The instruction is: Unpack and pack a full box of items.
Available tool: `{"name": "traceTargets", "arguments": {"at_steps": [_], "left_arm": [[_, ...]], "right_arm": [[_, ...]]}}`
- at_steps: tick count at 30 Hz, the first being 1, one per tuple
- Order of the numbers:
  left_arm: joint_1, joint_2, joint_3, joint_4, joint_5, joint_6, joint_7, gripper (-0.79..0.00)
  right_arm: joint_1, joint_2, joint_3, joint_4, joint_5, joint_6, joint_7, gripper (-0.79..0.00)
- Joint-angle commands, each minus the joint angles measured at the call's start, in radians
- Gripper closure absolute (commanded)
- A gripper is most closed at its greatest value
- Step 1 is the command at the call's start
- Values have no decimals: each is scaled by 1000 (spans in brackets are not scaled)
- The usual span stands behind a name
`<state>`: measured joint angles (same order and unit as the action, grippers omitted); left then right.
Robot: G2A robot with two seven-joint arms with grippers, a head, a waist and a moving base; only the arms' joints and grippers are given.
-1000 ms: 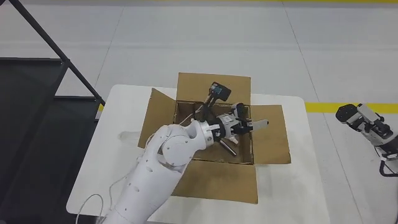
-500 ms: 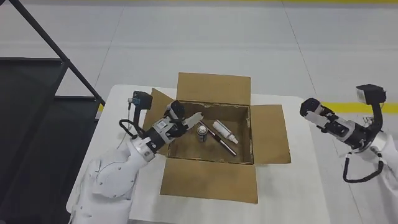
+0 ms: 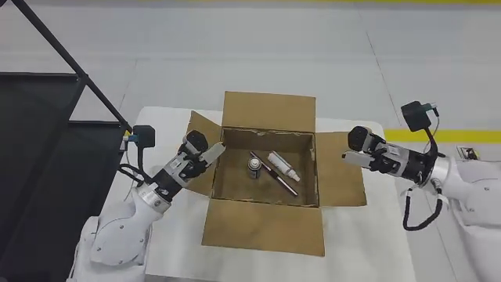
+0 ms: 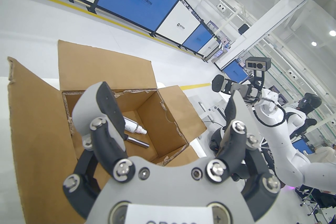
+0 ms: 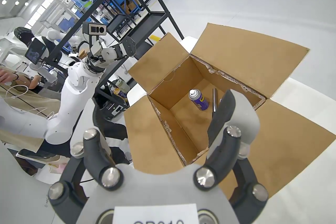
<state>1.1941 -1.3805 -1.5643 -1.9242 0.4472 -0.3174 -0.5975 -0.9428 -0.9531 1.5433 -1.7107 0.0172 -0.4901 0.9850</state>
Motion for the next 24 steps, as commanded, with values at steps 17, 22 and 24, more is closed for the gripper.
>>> {"name": "traceTargets", "arguments": {"at_steps": [17,22,24], "left_arm": [[64,18,-112,8,-131,120,74,-785],[103,25,-177,1,-174,150,114,-785],[111,27,-190,0,-190,167,130,-785]], "right_arm": [[398,-67,-516,77,-418,67,118,-785],[521,-116,-692,181,-479,70,114,-785],[563,-137,-746,232,-469,77,115,-785]]}}
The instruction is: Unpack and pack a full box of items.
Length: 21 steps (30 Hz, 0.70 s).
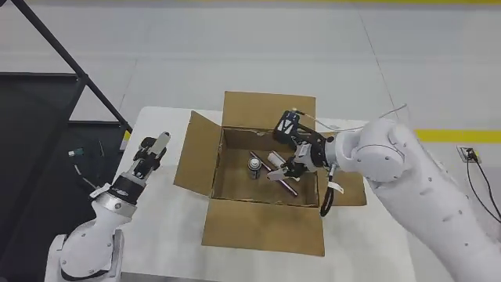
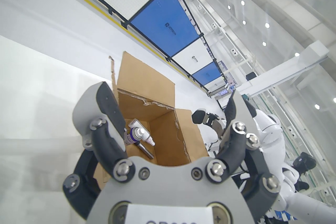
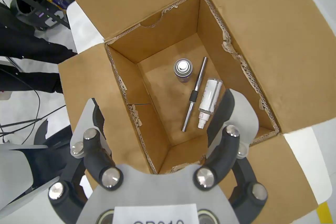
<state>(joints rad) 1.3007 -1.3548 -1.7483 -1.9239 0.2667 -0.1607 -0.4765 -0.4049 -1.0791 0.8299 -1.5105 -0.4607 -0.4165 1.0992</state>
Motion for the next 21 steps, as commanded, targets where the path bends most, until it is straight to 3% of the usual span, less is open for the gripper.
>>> {"name": "traceTargets", "arguments": {"at_steps": [1,7,14,17,18,19,20,21], "left_arm": [[7,2,-10,0,-15,19,8,-785],[14,13,1,30,53,65,-40,-785],[0,27,29,42,87,81,-135,-785],[-12,31,46,45,91,98,-172,-702],[-14,33,49,45,95,101,-180,-622],[-16,35,53,46,97,104,-190,-449],[-19,36,55,48,99,110,-194,-388],[-21,37,58,51,97,117,-194,-382]], "right_arm": [[44,-21,-52,55,23,0,-1,-785],[111,-53,-106,142,45,-10,-14,-785],[113,-56,-99,164,42,-2,-23,-785],[106,-54,-89,164,40,-3,-25,-785],[103,-53,-87,162,39,-3,-26,-785],[100,-52,-85,161,38,-3,-25,-785],[98,-51,-82,159,38,-3,-25,-785],[96,-51,-80,158,37,-3,-24,-785]]}}
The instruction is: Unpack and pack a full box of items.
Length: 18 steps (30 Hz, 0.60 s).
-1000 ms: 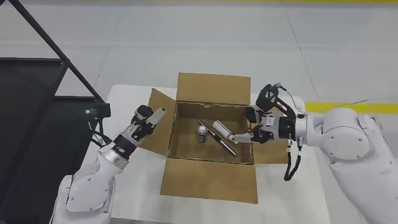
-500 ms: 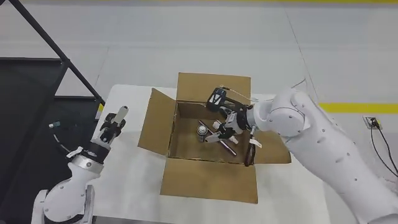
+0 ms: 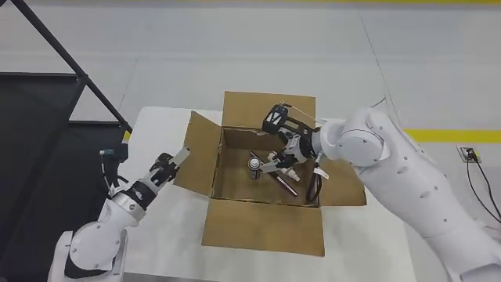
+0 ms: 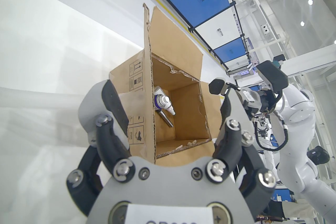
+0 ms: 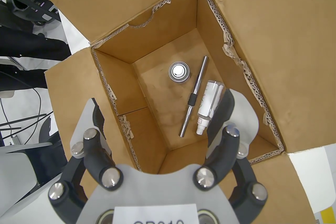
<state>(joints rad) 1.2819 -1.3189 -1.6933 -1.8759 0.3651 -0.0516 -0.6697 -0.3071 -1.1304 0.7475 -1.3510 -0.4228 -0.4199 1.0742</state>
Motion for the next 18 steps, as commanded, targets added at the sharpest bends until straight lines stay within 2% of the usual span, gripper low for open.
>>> {"name": "traceTargets", "arguments": {"at_steps": [1,5,11,17,18], "left_arm": [[-5,2,6,4,-5,13,-7,-354],[-12,7,13,9,-2,34,-15,-252],[-26,16,27,17,25,81,-40,-268],[-38,23,42,22,42,107,-45,-243],[-39,24,45,23,44,111,-44,-215]], "right_arm": [[-4,1,4,-3,-1,0,2,-785],[-8,2,9,-6,-5,-1,2,-785],[-12,3,18,-2,-8,-11,-1,-785],[-23,8,34,4,-11,-23,-4,-785],[-26,9,36,4,-12,-25,-4,-785]]}}
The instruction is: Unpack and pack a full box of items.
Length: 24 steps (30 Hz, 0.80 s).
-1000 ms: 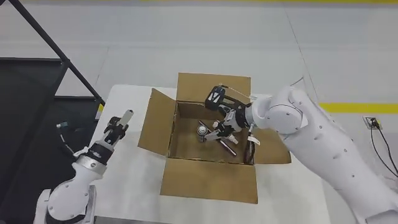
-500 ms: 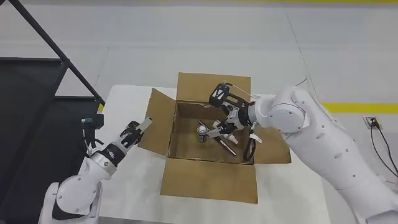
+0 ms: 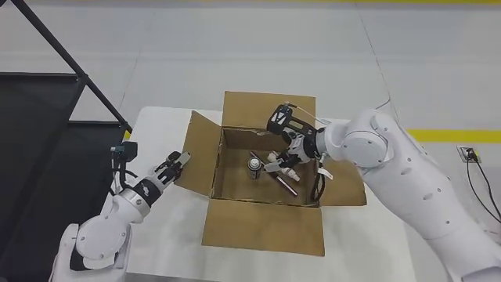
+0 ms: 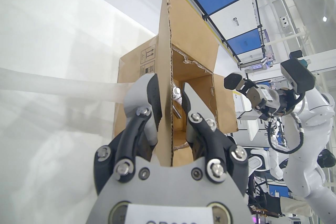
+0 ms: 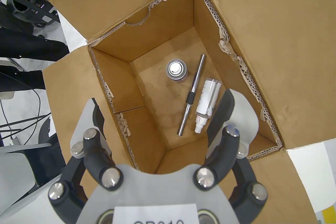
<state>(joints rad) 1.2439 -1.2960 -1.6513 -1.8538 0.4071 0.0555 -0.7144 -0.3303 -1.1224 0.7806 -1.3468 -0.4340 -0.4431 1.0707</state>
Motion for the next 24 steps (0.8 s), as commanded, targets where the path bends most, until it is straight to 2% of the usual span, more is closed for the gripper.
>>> {"name": "traceTargets", "arguments": {"at_steps": [1,2,11,24], "left_arm": [[-2,2,5,1,3,5,0,-163],[-3,3,6,1,4,8,1,0],[10,13,-5,-5,-8,15,17,0],[36,34,-63,6,-25,-22,4,0]], "right_arm": [[-5,2,6,-2,-1,-2,-1,-785],[-8,3,8,-3,-2,-2,-1,-785],[-12,2,9,2,6,-16,4,-785],[42,-33,-61,41,26,-21,19,-785]]}}
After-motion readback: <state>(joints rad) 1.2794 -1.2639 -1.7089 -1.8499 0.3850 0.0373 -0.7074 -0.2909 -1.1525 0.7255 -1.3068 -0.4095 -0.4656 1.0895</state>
